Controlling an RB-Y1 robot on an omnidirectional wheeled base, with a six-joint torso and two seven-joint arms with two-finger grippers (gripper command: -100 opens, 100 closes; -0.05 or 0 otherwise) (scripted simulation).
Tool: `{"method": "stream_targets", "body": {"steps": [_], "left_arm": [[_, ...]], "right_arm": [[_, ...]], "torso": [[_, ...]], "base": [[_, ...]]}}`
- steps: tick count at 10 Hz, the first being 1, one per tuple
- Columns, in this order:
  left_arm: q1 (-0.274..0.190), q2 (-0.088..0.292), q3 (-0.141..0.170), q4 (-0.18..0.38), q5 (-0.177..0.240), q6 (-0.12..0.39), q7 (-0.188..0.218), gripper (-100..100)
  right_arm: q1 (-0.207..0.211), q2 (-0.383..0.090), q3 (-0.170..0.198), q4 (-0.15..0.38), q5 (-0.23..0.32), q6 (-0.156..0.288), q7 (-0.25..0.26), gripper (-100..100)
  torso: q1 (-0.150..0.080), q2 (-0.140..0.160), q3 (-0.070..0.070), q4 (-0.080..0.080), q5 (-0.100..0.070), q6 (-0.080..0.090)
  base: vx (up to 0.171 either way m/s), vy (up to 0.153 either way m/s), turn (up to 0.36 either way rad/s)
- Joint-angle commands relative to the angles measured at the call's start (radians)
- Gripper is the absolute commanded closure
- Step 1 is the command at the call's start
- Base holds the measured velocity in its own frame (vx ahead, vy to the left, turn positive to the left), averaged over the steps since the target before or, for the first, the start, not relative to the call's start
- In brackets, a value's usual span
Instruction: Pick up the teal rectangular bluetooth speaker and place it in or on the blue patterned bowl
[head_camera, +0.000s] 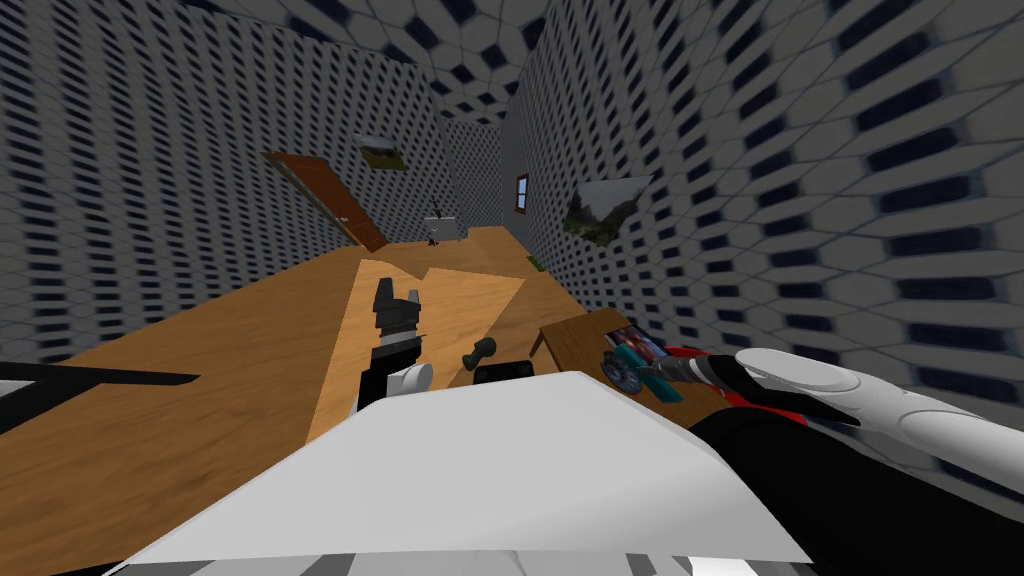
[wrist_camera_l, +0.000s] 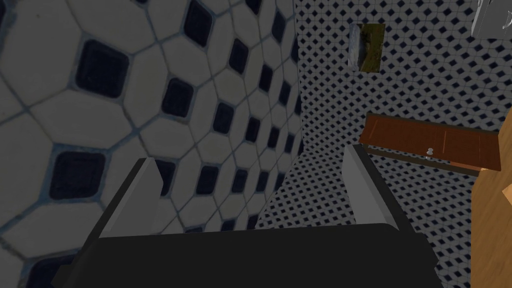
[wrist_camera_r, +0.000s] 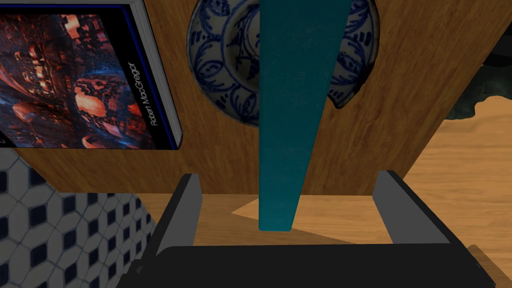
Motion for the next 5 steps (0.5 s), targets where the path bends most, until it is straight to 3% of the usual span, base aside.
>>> {"method": "stream_targets", "body": {"steps": [1, 2, 3, 5], "left_arm": [[0.000, 0.000, 0.000, 0.000, 0.000, 0.000, 0.000, 0], [0.000, 0.000, 0.000, 0.000, 0.000, 0.000, 0.000, 0], [0.000, 0.000, 0.000, 0.000, 0.000, 0.000, 0.000, 0], [0.000, 0.000, 0.000, 0.000, 0.000, 0.000, 0.000, 0]], "right_arm": [[0.000, 0.000, 0.000, 0.000, 0.000, 0.000, 0.000, -100], [0.000, 0.000, 0.000, 0.000, 0.000, 0.000, 0.000, 0], [0.008, -0.038, -0.033, -0.012, -0.006, -0.025, -0.026, -100], [0.016, -0.076, -0.066, -0.023, -0.013, -0.050, -0.052, -100]], "torso": [[0.000, 0.000, 0.000, 0.000, 0.000, 0.000], [0.000, 0.000, 0.000, 0.000, 0.000, 0.000], [0.000, 0.000, 0.000, 0.000, 0.000, 0.000], [-0.001, 0.002, 0.001, 0.000, 0.000, 0.000]], "base": [[0.000, 0.000, 0.000], [0.000, 0.000, 0.000], [-0.020, -0.012, -0.112], [-0.034, -0.018, -0.098]]}}
